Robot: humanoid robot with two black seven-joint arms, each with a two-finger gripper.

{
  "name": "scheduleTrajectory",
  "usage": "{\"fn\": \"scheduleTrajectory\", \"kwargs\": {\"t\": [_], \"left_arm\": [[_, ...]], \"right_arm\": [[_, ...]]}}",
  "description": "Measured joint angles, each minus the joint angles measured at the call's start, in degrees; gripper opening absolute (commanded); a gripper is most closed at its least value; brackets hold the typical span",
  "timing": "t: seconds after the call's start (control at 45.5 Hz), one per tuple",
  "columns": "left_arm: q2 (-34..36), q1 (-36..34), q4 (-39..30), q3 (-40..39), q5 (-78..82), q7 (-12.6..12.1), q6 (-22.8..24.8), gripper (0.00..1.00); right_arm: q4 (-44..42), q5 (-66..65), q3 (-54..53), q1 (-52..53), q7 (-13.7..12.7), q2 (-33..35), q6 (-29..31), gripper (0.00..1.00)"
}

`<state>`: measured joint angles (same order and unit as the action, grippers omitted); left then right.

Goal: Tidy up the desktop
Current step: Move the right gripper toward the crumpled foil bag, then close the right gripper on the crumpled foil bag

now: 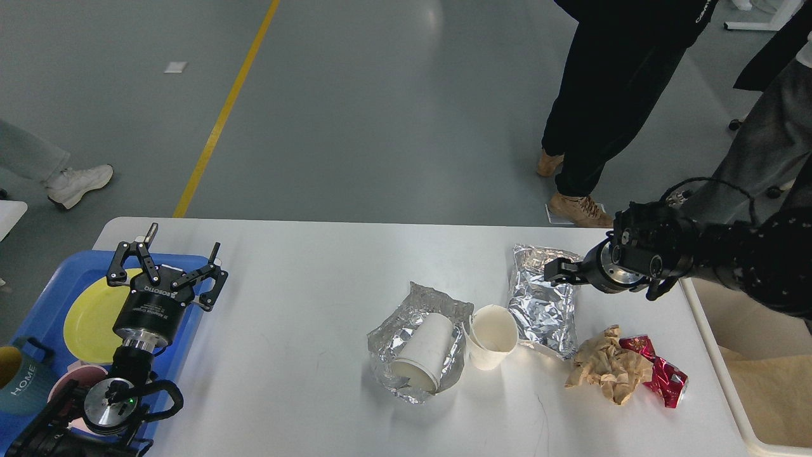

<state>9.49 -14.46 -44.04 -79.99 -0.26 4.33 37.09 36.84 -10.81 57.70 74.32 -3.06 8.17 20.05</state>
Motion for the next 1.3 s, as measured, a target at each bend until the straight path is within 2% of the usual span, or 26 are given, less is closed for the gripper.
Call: {"fn": "scheduleTrajectory", "kwargs": {"t": [0.22, 0.396, 0.615, 0.703, 0.857, 0.945, 1.296], "left_arm": [[0.00, 0.01, 0.01, 0.00, 0.00, 0.01, 0.00, 0.97], [0.00, 0.01, 0.02, 0.00, 0.00, 0.02, 0.00, 0.97], [0.00, 0.01, 0.02, 0.00, 0.00, 0.02, 0.00, 0.97], [0.00, 0.01, 0.02, 0.00, 0.00, 0.02, 0.00, 0.97], [0.00, 0.01, 0.02, 0.00, 0.00, 0.02, 0.00, 0.97], [0.00, -0.01, 0.02, 0.00, 0.00, 0.02, 0.00, 0.97], [0.00, -0.04, 0.02, 0.01, 0.00, 0.02, 0.00, 0.97]], "right_arm": [[-4.41, -0.29, -1.15, -5.05, -2.19, -2.09, -2.51, 0.97], [-4.88, -0.28, -1.18, -7.37, -2.44, -2.92, -5.63, 0.83], [-6.73, -0.17, -1.39, -9.23, -2.57, -3.52, -6.98, 0.81], [-8.21, -0.15, -1.62, -10.63, -2.57, -4.00, -7.11, 0.70], [-9.54, -0.01, -1.77, -12.25, -2.63, -4.28, -7.17, 0.19], [-9.57, 0.07, -1.90, -12.78, -2.64, -4.29, -7.17, 0.01], [-9.35, 0.15, -1.97, -13.46, -2.92, -4.64, -7.16, 0.00]]}}
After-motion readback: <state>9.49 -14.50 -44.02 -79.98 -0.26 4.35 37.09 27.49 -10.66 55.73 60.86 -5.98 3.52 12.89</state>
